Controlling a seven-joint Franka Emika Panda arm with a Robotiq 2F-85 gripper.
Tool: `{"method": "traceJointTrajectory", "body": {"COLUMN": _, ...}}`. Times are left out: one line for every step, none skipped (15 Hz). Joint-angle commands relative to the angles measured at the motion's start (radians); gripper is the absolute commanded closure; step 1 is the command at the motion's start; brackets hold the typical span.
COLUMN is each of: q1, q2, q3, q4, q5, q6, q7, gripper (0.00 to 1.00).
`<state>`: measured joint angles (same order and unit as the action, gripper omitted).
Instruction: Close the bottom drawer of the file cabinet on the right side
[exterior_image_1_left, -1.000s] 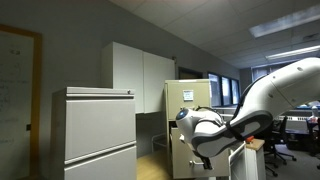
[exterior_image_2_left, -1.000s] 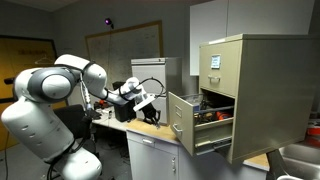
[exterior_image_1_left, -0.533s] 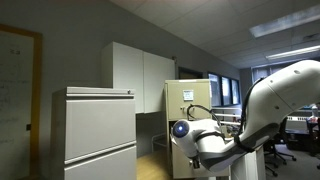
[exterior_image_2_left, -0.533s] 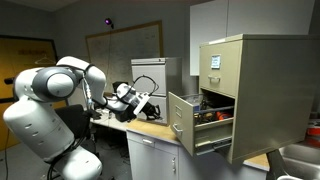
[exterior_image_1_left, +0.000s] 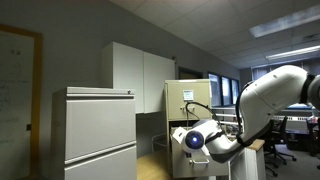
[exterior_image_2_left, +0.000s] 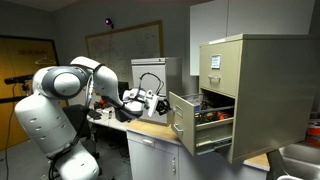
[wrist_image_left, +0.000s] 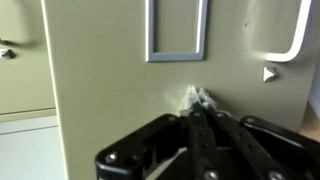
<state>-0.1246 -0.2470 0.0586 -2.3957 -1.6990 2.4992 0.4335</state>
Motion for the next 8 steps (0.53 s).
{"method": "traceJointTrajectory", "body": {"q1": -0.069, "q2": 0.143, "q3": 0.002, "q4": 0.198, "q5": -0.272, "q6": 0.042, "q7": 0.18, "gripper": 0.99}}
{"method": "traceJointTrajectory", "body": {"q1": -0.058, "q2": 0.193, "q3": 0.016, "q4": 0.229, "q5": -0.345, "q6": 0.003, "q7": 0.261, "gripper": 0.99}}
{"method": "traceJointTrajectory", "body": {"q1": -0.054, "q2": 0.229, "q3": 0.006, "q4": 0.261, "q5": -0.422, "q6": -0.028, "q7": 0.332, "gripper": 0.99}}
{"method": "traceJointTrajectory", "body": {"q1": 0.008, "q2": 0.269, "q3": -0.061, "q4": 0.292, "q5": -0.498, "q6": -0.067, "q7": 0.398, "gripper": 0.99}}
{"method": "traceJointTrajectory", "body": {"q1": 0.007, "q2": 0.311, "q3": -0.069, "q4": 0.32, "q5": -0.547, "q6": -0.112, "q7": 0.464, "gripper": 0.99}}
{"method": "traceJointTrajectory", "body": {"q1": 0.012, "q2": 0.353, "q3": -0.076, "q4": 0.35, "q5": -0.572, "q6": -0.16, "q7": 0.511, "gripper": 0.99}}
{"method": "traceJointTrajectory", "body": {"q1": 0.014, "q2": 0.397, "q3": -0.082, "q4": 0.379, "q5": -0.571, "q6": -0.21, "q7": 0.545, "gripper": 0.99}}
{"method": "traceJointTrajectory", "body": {"q1": 0.014, "q2": 0.441, "q3": -0.084, "q4": 0.412, "q5": -0.569, "q6": -0.258, "q7": 0.574, "gripper": 0.99}}
